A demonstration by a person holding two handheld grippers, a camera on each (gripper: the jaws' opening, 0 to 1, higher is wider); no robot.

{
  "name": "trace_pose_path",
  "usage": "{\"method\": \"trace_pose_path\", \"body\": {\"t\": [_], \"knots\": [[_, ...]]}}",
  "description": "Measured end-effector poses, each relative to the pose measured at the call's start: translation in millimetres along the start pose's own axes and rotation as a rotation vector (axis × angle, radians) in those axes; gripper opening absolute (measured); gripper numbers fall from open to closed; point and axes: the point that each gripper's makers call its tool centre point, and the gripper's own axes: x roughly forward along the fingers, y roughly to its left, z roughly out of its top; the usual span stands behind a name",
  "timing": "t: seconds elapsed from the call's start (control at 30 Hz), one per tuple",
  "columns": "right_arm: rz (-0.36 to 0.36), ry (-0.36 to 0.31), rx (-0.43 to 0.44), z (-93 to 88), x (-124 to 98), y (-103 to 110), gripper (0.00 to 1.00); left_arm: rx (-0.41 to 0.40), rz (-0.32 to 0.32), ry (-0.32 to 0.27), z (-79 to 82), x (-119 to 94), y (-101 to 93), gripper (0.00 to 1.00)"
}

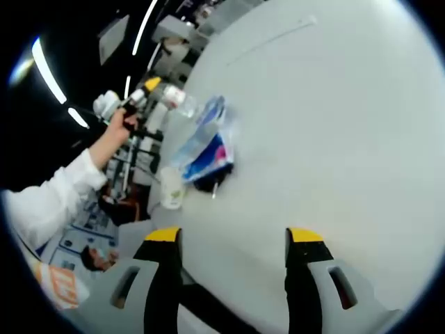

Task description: Arrange the tabletop items into an orderly group along one side of the table until the central work area is clear of visible clutter.

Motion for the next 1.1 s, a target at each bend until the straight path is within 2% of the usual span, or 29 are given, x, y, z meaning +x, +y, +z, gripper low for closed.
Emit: {"method": "trace_pose_path", "body": {"t": [0.2, 0.37, 0.57, 0.7, 0.77, 0.9, 1.0, 1.1], "knots": [[-0.001, -0.003, 0.016, -1.2, -3, -3, 0.58, 0.015, 0.032, -0.009, -1.1, -1, -5.1, 0.21], [0.003, -0.018, 0.025, 2.6, -4, -3, 0.58, 0.033, 0.026, -0.016, -0.2, -4, -15.7, 0.21], [0.007, -0.015, 0.018, 0.6, -3, -1, 0.58, 0.073, 0.051, -0.009, -2.4, -2, -11.3, 0.23], [0.01, -0.016, 0.017, -0.7, -4, -1, 0.58, 0.123, 0.03, 0.015, -7.6, 0, -16.5, 0.29], [0.011, -0.019, 0.02, -0.5, -4, -1, 0.58, 0.124, 0.03, 0.008, -5.1, -3, -19.2, 0.31], [0.02, -0.028, 0.025, 0.9, -5, 1, 0.58, 0.076, 0.03, 0.002, -0.7, -7, -17.7, 0.4], [0.023, -0.029, 0.019, 1.0, -5, 2, 0.58, 0.056, 0.03, -0.02, 4.3, -10, -18.3, 0.6], [0.029, -0.03, 0.016, 0.3, -4, 5, 0.58, 0.054, 0.033, -0.03, 7.5, -17, -19.6, 0.75]]}}
